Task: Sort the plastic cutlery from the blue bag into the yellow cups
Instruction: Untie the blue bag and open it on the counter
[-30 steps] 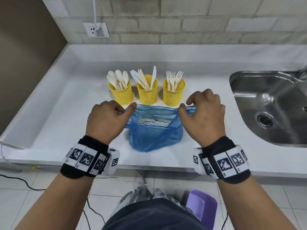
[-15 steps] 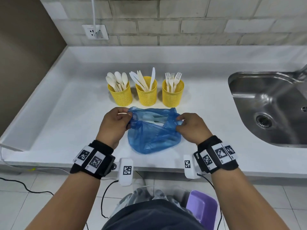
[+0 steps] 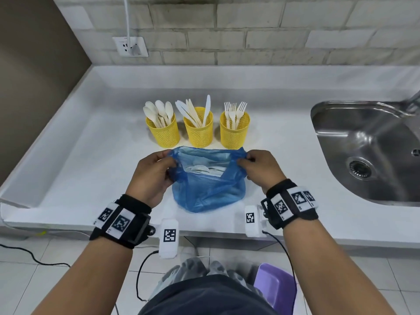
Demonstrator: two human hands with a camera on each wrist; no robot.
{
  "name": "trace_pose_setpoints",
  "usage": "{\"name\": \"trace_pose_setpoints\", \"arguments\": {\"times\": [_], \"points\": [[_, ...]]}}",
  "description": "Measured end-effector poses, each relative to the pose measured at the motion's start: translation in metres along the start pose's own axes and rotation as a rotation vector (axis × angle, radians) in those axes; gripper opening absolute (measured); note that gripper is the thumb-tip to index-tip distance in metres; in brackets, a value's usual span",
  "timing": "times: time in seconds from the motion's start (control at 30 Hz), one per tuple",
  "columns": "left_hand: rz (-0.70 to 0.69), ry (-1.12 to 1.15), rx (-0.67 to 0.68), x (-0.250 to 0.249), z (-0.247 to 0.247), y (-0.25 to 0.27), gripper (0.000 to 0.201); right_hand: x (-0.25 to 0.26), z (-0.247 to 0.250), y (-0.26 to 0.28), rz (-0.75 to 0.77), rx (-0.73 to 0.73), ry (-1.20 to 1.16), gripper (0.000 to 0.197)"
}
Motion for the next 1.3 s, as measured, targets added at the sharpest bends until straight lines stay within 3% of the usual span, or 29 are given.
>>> {"name": "trace_pose_setpoints", "arguments": {"times": [0.1, 0.13, 0.2, 0.27, 0.37, 0.43, 0.47, 0.5, 0.57, 0.63, 0.7, 0.8, 0.87, 0.97, 1.07, 1.2, 1.3], "points": [[0.039, 0.17, 0.059, 0.003, 0.009, -0.003, 0.033, 0.0, 0.006, 0.01, -0.18, 0.127, -0.661, 0.011], [0.09, 0.284, 0.055, 0.005, 0.013, -0.005, 0.031, -0.003, 0.008, 0.013, -0.261, 0.189, -0.879, 0.015], [0.223, 0.491, 0.006, 0.009, 0.019, -0.008, 0.033, -0.015, 0.014, 0.014, -0.346, 0.193, -1.135, 0.018], [0.294, 0.552, -0.017, 0.014, 0.021, -0.009, 0.043, -0.025, 0.016, 0.016, -0.402, 0.111, -1.23, 0.016], [0.288, 0.512, 0.034, 0.013, 0.017, -0.006, 0.035, -0.029, 0.015, 0.022, -0.403, 0.043, -1.122, 0.014], [0.255, 0.468, 0.117, 0.009, 0.012, -0.001, 0.017, -0.025, 0.015, 0.022, -0.347, -0.027, -0.888, 0.012], [0.25, 0.399, 0.143, 0.007, 0.01, 0.001, 0.012, -0.025, 0.015, 0.02, -0.305, -0.072, -0.717, 0.022], [0.222, 0.25, 0.135, 0.006, 0.008, 0.003, 0.013, -0.024, 0.015, 0.015, -0.259, -0.12, -0.521, 0.036], [0.074, -0.296, 0.047, 0.008, 0.007, 0.002, 0.019, -0.023, 0.017, 0.008, -0.176, -0.15, -0.212, 0.057], [-0.117, -0.888, -0.055, 0.013, 0.008, -0.001, 0.024, -0.023, 0.016, 0.005, -0.172, -0.052, -0.145, 0.054], [-0.225, -1.043, -0.076, 0.022, 0.01, -0.006, 0.031, -0.027, 0.015, 0.004, -0.18, 0.086, -0.183, 0.032], [-0.242, -0.796, -0.078, 0.028, 0.016, -0.01, 0.042, -0.028, 0.015, 0.008, -0.053, 0.125, -0.357, 0.011], [-0.168, -0.488, -0.076, 0.027, 0.016, -0.011, 0.039, -0.028, 0.015, 0.009, -0.112, 0.167, -0.713, 0.01], [0.154, 0.066, 0.007, 0.036, 0.021, -0.025, 0.035, -0.027, 0.012, 0.011, -0.266, 0.234, -1.208, 0.021], [0.416, 0.366, 0.154, 0.043, 0.019, -0.025, 0.044, -0.033, 0.002, 0.014, -0.367, 0.172, -1.396, 0.021], [0.34, 0.475, 0.233, 0.048, 0.01, -0.02, 0.033, -0.041, -0.006, 0.018, -0.433, 0.181, -1.427, 0.029], [0.199, 0.373, 0.242, 0.046, 0.015, -0.023, 0.025, -0.04, -0.003, 0.017, -0.422, 0.193, -1.205, 0.029]]}}
Point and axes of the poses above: each hand's wrist, its own y-axis away from the middle knuckle, its own z-axis out of the back of the hand, x = y × z, the point moved 2 cm from there along -y, towards the middle knuckle, and after that the axes turned 11 degrees about -y, right-handed, at the moved point
